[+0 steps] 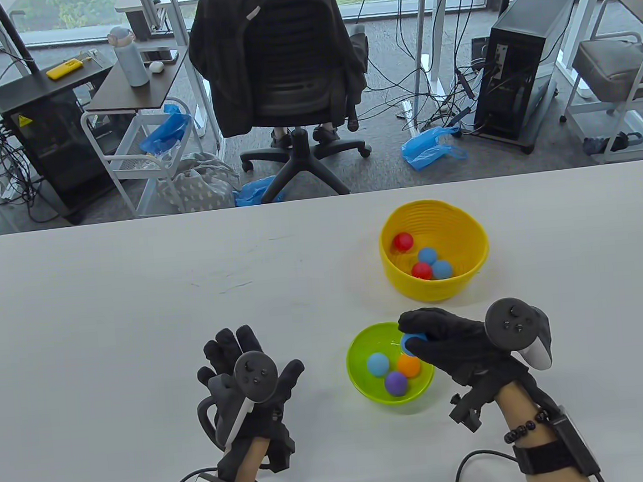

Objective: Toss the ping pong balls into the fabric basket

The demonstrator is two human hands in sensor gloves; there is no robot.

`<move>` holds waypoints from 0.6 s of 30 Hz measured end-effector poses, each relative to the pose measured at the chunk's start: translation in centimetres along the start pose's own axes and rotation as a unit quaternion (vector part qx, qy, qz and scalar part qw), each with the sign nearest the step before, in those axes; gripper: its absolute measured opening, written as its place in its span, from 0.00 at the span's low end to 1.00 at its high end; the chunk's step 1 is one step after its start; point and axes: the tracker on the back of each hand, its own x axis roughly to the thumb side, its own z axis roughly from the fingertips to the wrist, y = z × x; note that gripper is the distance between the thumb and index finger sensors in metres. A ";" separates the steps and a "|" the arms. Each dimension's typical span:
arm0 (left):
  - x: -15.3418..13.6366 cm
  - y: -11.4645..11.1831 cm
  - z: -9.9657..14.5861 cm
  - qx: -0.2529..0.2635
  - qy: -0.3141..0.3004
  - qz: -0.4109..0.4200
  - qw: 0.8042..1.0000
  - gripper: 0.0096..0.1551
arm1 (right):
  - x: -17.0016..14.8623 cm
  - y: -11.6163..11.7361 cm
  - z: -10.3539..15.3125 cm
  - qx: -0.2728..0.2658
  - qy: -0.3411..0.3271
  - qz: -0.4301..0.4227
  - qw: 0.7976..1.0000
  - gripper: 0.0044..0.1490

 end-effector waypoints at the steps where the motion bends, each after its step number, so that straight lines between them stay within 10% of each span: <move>1: 0.0 0.0 0.0 0.000 0.000 0.000 1.000 0.65 | -0.2 -0.3 0.1 -0.004 0.001 -0.016 1.000 0.33; 18: 0.1 0.0 0.0 -0.002 0.005 -0.014 1.000 0.65 | -7.0 -5.2 0.8 -0.152 0.100 -0.255 0.950 0.33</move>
